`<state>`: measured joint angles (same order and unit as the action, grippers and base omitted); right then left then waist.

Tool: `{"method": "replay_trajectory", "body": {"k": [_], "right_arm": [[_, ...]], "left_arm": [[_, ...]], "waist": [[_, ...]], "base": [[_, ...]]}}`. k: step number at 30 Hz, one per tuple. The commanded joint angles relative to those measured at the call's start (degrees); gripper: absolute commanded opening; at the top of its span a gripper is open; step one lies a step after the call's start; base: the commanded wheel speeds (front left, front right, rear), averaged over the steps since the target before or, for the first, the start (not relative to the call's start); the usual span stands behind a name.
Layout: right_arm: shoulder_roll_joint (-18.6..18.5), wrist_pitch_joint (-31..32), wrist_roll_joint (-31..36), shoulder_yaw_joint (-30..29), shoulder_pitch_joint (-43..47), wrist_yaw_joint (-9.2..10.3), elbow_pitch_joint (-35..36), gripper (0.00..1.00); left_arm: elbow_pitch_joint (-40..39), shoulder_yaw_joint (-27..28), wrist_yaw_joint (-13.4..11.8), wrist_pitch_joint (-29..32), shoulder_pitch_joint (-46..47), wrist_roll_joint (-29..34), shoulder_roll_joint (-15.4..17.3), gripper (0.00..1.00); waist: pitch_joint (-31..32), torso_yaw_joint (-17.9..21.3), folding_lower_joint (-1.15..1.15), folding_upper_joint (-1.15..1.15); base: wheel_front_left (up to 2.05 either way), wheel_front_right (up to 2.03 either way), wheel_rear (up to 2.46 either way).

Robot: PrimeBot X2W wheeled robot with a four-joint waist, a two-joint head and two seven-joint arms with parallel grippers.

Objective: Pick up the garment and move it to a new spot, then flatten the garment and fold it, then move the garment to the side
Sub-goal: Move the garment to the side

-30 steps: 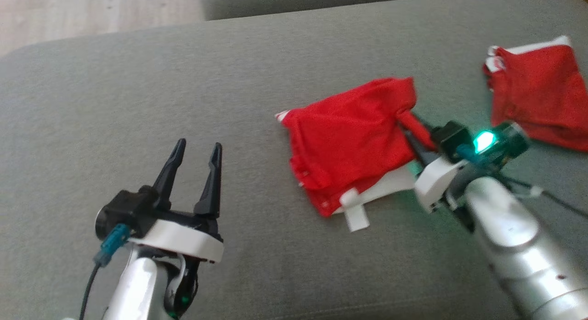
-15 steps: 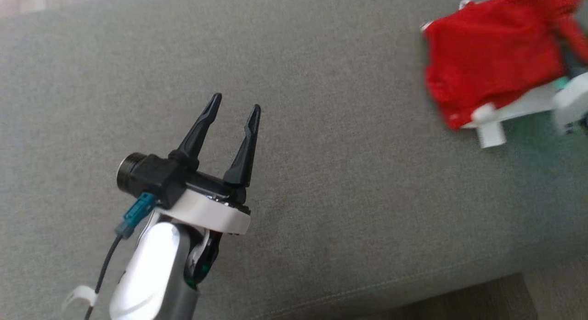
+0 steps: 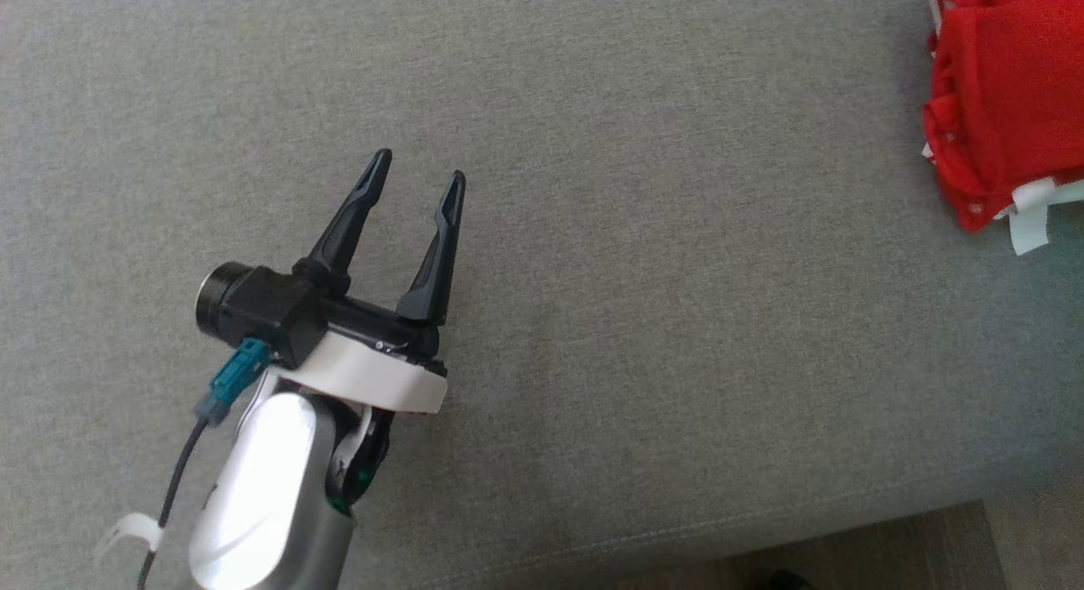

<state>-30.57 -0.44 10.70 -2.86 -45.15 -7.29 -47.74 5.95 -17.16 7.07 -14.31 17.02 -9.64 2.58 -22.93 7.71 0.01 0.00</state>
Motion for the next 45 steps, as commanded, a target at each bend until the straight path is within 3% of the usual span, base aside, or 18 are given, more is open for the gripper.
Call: {"method": "replay_trajectory", "body": {"k": [1, 2, 4, 9, 13, 20, 26, 37, 45], "right_arm": [[-0.50, 0.16, 1.16, -0.95, 0.13, -0.20, 1.42, 0.93], [0.06, 0.37, 1.75, -2.09, 0.21, -0.20, 1.57, 1.00], [1.99, 0.36, 3.87, -4.64, 0.50, -0.20, 3.01, 1.00], [5.32, -2.19, 7.54, -4.75, 1.81, -0.20, 7.64, 1.00], [9.01, -4.36, 7.00, -4.91, 3.68, -0.20, 11.02, 1.00], [19.33, -9.32, -1.55, -1.73, 11.27, -0.20, 21.05, 1.00], [26.06, -12.25, -6.57, -0.19, 22.51, -0.20, 29.80, 1.00], [27.67, -14.42, -17.06, 4.64, 38.96, -0.20, 35.27, 1.00], [27.68, -14.54, -19.26, 5.53, 43.21, -0.20, 38.54, 1.00]], "left_arm": [[-1.67, 2.05, 0.18, -0.69, 1.93, 0.29, 0.30, 1.00], [-1.60, 2.14, 0.21, -0.69, 2.01, 0.23, 0.30, 1.00], [-1.24, 2.47, 0.27, -0.69, 2.06, 0.10, 0.30, 1.00], [-0.83, 2.39, 0.33, -0.69, 1.33, -0.63, 0.30, 1.00], [-1.04, 2.98, 0.30, -0.69, 0.46, -1.27, 0.30, 1.00], [-1.41, 5.53, -0.87, -0.69, -2.77, -2.48, 0.30, 1.00], [-1.59, 7.64, -2.65, -0.69, -7.86, -4.39, 0.30, 1.00], [-1.24, 7.29, -5.30, -0.69, -17.60, -6.44, 0.30, 1.00], [-0.17, 8.18, -7.96, -0.69, -18.95, -6.38, 0.30, 1.00]], "waist": [[-0.14, -0.15, -0.01, 0.00], [-0.10, -0.13, -0.01, 0.00], [0.48, 0.13, -0.01, 0.00], [3.12, 0.46, -0.01, 0.00], [5.48, 0.35, -0.01, 0.00], [11.78, -1.24, -0.01, 0.00], [16.96, -3.46, -0.01, 0.00], [22.76, -5.84, -0.01, 0.00], [23.55, -5.91, -0.01, 0.00]], "base": [[0.00, 0.00, 0.00], [0.00, 0.00, 0.00], [0.00, 0.00, 0.00], [0.00, 0.00, 0.00], [0.00, 0.00, 0.00], [0.00, 0.00, 0.00], [0.00, 0.00, 0.00], [0.00, 0.00, 0.00], [0.00, 0.00, 0.00]]}}
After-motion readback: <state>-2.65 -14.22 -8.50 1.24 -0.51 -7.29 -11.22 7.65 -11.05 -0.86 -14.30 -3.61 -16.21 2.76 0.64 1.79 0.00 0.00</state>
